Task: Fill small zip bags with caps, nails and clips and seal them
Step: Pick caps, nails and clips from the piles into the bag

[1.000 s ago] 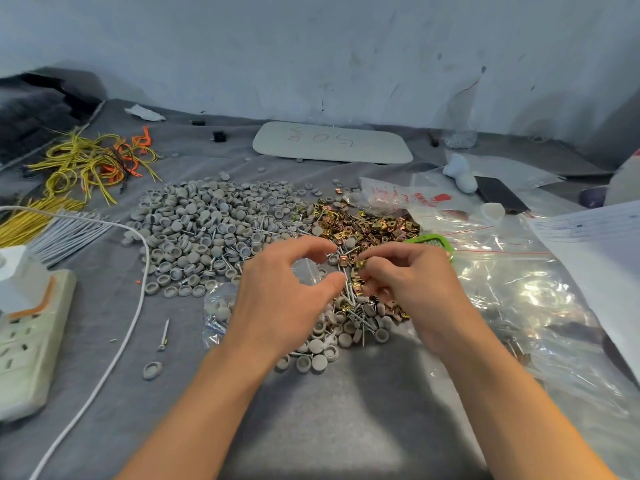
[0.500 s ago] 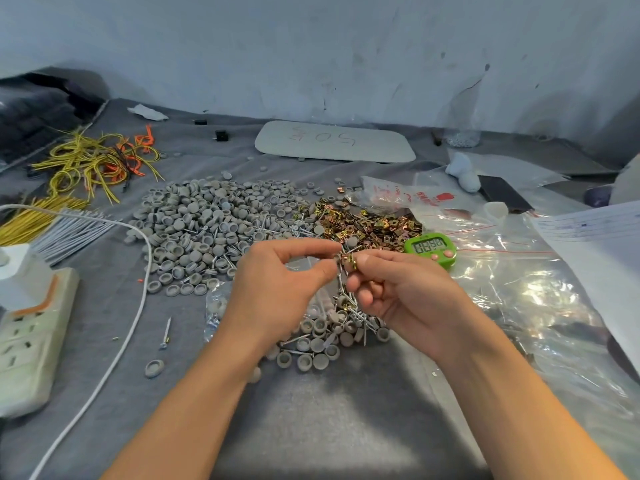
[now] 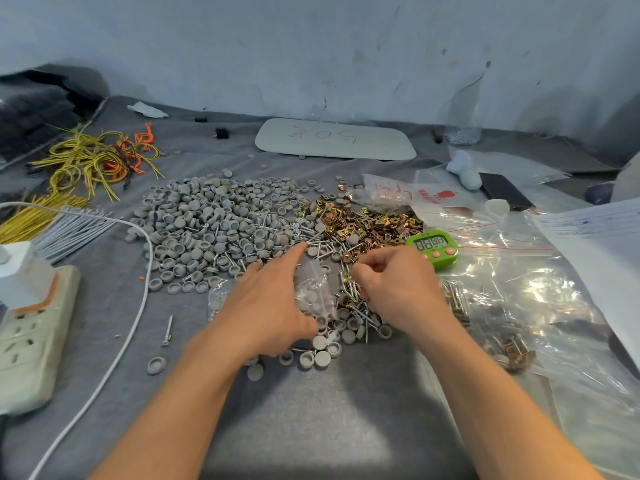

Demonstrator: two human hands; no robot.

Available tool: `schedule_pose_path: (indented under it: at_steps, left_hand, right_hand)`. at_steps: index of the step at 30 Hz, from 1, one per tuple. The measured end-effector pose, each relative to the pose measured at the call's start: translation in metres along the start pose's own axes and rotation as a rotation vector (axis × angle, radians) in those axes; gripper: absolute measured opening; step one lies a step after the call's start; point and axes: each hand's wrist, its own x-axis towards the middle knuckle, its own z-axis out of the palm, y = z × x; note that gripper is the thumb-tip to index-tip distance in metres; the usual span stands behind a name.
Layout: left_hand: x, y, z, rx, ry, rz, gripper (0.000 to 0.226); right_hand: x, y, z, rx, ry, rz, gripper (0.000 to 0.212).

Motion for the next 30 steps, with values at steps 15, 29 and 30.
schedule_pose_path:
  at_steps: [15, 29, 30]
  left_hand:
    - [0.001, -0.002, -0.006, -0.373, 0.223, 0.09, 0.05]
    - [-0.003, -0.006, -0.018, -0.609, 0.343, 0.047, 0.051]
    - [-0.004, -0.005, -0.018, -0.617, 0.341, 0.046, 0.051]
  right_hand:
    - [-0.001, -0.033, 0.012, 0.216, -0.233, -0.238, 0.014]
    - [0.004, -0.004, -0.016, -0.359, -0.266, -0.169, 0.024]
    - [0.005, -0.004, -0.015, -0.39, -0.24, -0.162, 0.03]
